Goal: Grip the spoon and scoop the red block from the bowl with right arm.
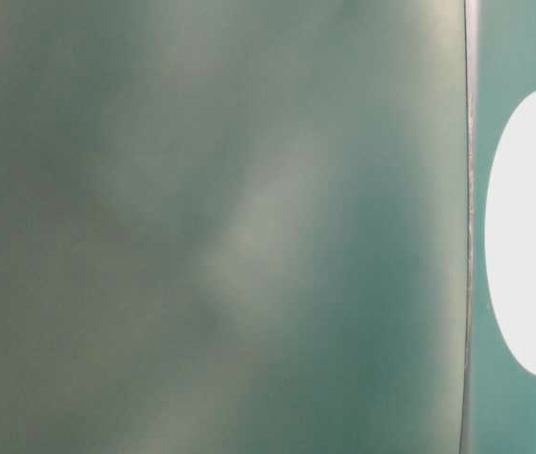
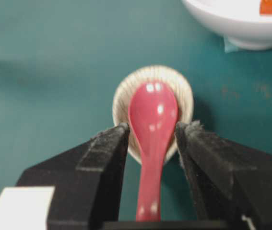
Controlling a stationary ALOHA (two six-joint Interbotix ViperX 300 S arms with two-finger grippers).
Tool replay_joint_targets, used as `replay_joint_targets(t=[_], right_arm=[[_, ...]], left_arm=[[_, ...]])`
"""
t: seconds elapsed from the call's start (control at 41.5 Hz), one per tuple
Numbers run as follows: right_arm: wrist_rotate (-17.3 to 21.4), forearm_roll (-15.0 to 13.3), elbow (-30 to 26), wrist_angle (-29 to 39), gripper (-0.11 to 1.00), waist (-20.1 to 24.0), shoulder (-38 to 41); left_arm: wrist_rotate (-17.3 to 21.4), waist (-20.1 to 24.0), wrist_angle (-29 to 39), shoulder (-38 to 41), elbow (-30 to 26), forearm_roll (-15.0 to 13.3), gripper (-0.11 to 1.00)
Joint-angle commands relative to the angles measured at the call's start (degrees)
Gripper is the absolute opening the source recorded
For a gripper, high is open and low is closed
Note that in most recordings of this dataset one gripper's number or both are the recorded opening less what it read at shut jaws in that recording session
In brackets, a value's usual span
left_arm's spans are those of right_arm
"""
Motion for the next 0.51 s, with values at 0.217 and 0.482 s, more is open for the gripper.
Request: replay_joint_targets(t=[0.217,0.482], right_arm=[[-0.1,2.1,-1.8,-1.6,0.51,2.4,5.3],[-0.1,3.4,-1.0,-1.3,0.50,2.5,5.6]], left_arm=[[-0.1,0.0,0.5,0.4,-1.8,0.1,0.00],[-0.1,-0.1,0.6,0.5,-1.7,0.1,0.00]])
